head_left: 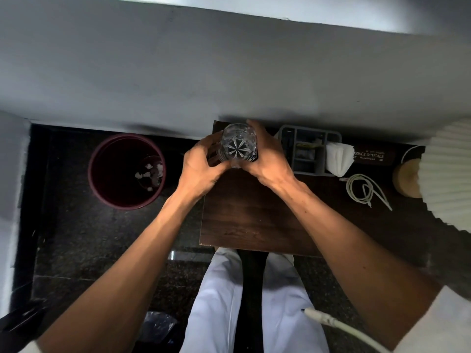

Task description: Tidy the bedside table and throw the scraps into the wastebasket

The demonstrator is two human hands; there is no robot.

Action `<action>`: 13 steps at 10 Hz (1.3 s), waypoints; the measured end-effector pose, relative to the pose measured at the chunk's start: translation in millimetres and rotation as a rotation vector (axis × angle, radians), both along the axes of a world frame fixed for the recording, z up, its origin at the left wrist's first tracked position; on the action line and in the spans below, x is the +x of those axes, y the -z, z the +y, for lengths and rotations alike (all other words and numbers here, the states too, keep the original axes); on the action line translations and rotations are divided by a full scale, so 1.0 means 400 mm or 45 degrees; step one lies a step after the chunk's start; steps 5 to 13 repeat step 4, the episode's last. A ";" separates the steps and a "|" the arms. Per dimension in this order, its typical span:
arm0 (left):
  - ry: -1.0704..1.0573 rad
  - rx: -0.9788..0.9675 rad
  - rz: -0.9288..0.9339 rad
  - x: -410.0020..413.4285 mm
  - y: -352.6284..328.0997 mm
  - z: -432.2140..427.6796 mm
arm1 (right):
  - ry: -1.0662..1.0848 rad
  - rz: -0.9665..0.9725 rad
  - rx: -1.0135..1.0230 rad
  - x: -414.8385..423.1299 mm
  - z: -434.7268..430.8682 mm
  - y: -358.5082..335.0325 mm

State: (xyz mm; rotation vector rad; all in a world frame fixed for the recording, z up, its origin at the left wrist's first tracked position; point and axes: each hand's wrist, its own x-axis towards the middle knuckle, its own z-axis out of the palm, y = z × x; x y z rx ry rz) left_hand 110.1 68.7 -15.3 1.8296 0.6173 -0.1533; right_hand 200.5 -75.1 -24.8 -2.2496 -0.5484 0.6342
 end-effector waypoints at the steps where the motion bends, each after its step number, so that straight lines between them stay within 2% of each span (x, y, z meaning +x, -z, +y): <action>1: 0.032 0.140 -0.029 -0.015 -0.007 -0.019 | -0.004 -0.075 -0.032 -0.012 -0.020 -0.021; 3: -0.139 0.728 -0.280 -0.062 -0.057 -0.084 | 0.125 -0.296 -0.170 -0.076 -0.090 -0.083; 4: -0.129 0.897 -0.382 -0.063 -0.096 -0.134 | 0.217 -0.508 -0.264 -0.106 -0.135 -0.123; 13: -0.129 0.897 -0.382 -0.063 -0.096 -0.134 | 0.217 -0.508 -0.264 -0.106 -0.135 -0.123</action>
